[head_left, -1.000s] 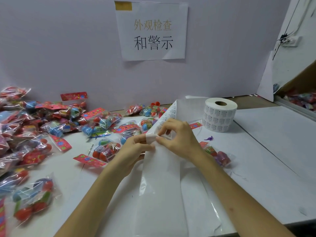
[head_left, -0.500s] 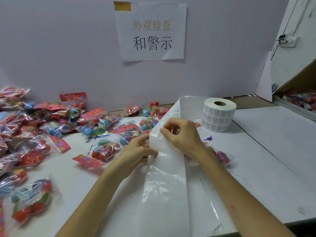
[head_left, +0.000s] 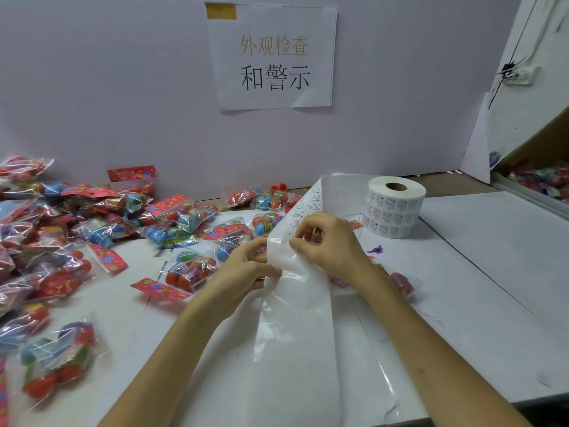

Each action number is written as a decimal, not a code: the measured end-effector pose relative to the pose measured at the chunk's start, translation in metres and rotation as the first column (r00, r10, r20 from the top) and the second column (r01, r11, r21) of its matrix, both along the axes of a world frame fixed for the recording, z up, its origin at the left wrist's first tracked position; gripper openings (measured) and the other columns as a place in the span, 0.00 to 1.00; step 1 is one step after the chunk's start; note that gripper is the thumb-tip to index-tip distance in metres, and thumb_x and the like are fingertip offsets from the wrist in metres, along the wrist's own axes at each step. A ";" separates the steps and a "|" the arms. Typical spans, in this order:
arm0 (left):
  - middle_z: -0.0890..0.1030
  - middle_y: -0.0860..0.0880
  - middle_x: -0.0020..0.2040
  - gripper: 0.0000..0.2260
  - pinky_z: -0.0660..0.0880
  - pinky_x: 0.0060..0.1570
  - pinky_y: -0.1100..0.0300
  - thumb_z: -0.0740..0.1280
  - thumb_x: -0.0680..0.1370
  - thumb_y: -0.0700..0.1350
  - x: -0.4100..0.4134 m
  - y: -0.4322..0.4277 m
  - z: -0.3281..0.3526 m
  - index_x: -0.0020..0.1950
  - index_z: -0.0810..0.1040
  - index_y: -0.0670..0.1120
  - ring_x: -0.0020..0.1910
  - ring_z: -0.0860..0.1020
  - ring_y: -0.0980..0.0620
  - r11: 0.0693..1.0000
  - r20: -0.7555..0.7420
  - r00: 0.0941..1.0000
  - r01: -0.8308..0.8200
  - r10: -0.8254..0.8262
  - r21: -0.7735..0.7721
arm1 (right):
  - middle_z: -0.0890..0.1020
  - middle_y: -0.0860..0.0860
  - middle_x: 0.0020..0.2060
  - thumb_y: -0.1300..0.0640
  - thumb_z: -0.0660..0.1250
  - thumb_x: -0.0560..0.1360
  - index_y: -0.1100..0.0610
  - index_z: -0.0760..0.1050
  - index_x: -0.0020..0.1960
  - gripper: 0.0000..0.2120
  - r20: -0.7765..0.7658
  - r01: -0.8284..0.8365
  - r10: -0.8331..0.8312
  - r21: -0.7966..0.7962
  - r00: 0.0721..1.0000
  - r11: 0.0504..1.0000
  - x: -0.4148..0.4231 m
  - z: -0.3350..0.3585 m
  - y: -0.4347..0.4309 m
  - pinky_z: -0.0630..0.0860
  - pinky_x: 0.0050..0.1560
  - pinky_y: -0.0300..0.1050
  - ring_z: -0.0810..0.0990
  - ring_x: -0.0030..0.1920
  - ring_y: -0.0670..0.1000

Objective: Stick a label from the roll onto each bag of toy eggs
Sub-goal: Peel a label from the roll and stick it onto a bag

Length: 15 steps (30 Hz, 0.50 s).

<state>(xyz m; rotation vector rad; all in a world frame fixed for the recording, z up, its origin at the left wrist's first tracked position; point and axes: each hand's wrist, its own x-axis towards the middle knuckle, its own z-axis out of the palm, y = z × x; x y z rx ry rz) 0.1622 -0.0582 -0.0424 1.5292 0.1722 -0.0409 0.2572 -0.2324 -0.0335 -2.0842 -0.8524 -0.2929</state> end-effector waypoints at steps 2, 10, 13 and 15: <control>0.87 0.44 0.52 0.26 0.84 0.49 0.53 0.69 0.75 0.27 0.001 0.001 0.000 0.68 0.75 0.50 0.52 0.86 0.45 1.000 -0.015 1.000 -0.011 0.011 -0.009 | 0.80 0.43 0.37 0.52 0.76 0.71 0.48 0.79 0.39 0.06 0.013 0.034 -0.035 0.034 0.999 0.999 0.000 0.000 0.000 0.75 0.49 0.46 0.78 0.39 0.45; 0.84 0.43 0.54 0.31 0.80 0.38 0.60 0.71 0.76 0.29 -0.003 -0.002 0.002 0.71 0.72 0.58 0.45 0.86 0.49 0.999 -0.008 1.000 -0.023 0.023 0.030 | 0.81 0.45 0.36 0.54 0.73 0.76 0.52 0.79 0.45 0.04 0.010 0.285 -0.308 0.354 0.951 0.891 0.010 0.006 -0.009 0.75 0.37 0.36 0.79 0.37 0.44; 0.80 0.49 0.41 0.16 0.77 0.35 0.63 0.71 0.80 0.38 -0.007 -0.007 0.001 0.64 0.82 0.55 0.33 0.78 0.54 0.975 -0.029 0.987 0.160 -0.157 0.154 | 0.82 0.44 0.37 0.51 0.73 0.77 0.53 0.79 0.46 0.07 0.033 0.246 -0.286 0.421 0.958 0.873 0.009 0.008 -0.010 0.74 0.37 0.34 0.79 0.38 0.44; 0.76 0.52 0.33 0.09 0.72 0.34 0.66 0.67 0.84 0.45 -0.010 -0.009 0.001 0.60 0.85 0.55 0.32 0.73 0.55 0.918 -0.047 0.957 0.287 -0.286 0.275 | 0.81 0.43 0.38 0.46 0.72 0.77 0.53 0.79 0.46 0.10 0.043 0.179 -0.215 0.412 0.976 0.893 0.006 0.009 -0.008 0.73 0.37 0.31 0.79 0.40 0.42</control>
